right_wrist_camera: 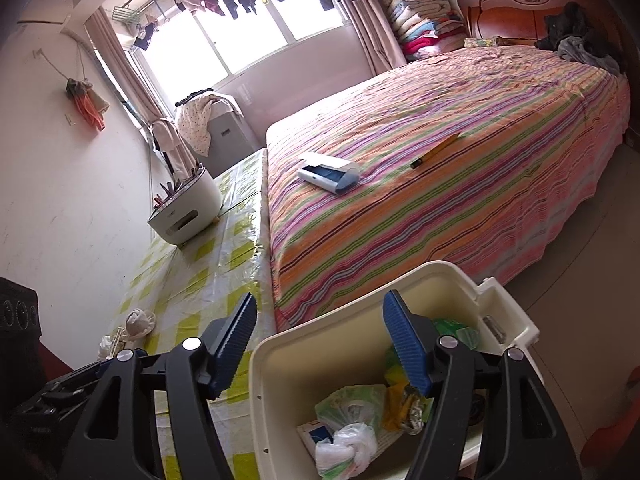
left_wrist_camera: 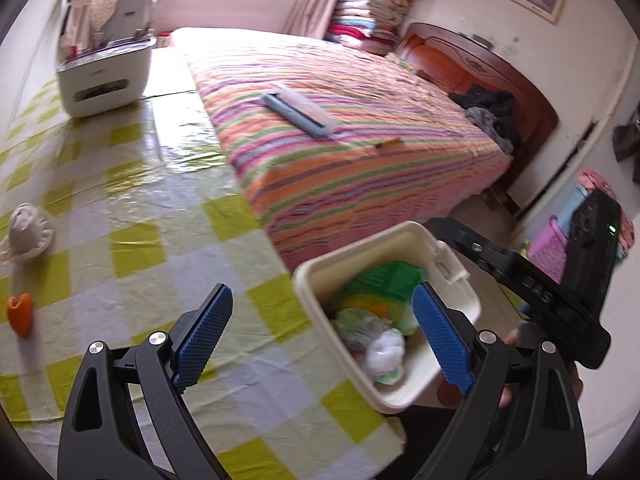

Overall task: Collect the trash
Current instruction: 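Move both open tools back over the items on the table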

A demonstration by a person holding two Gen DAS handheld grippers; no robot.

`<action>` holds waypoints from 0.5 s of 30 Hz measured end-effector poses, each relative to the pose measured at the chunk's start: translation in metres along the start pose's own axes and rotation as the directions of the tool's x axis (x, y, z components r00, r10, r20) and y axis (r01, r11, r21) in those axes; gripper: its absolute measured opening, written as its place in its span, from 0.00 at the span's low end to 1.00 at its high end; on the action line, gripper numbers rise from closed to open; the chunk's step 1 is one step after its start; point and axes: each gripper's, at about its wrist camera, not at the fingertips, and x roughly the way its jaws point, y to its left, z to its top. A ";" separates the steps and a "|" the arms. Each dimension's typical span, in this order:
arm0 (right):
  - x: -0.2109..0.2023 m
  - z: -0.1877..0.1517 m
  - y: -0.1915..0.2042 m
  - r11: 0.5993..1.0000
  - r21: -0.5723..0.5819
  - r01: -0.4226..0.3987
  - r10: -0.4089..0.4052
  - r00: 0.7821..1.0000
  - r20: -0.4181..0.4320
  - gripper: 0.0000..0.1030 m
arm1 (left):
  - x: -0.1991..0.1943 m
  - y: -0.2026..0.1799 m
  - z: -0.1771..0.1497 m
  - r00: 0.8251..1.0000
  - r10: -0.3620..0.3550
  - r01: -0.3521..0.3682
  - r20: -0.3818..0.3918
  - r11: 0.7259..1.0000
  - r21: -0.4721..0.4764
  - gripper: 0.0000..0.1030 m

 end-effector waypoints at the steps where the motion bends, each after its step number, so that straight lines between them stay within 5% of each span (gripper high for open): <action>1: 0.001 0.000 0.002 1.000 -0.001 -0.001 0.001 1.000 -0.001 0.62 | -0.002 0.005 0.001 1.000 0.010 -0.010 0.006 1.000 -0.008 0.87; 15: 0.031 -0.011 0.055 0.995 -0.052 -0.080 0.076 0.995 -0.071 0.63 | -0.058 0.108 0.015 0.978 0.191 -0.173 0.086 0.968 -0.183 0.87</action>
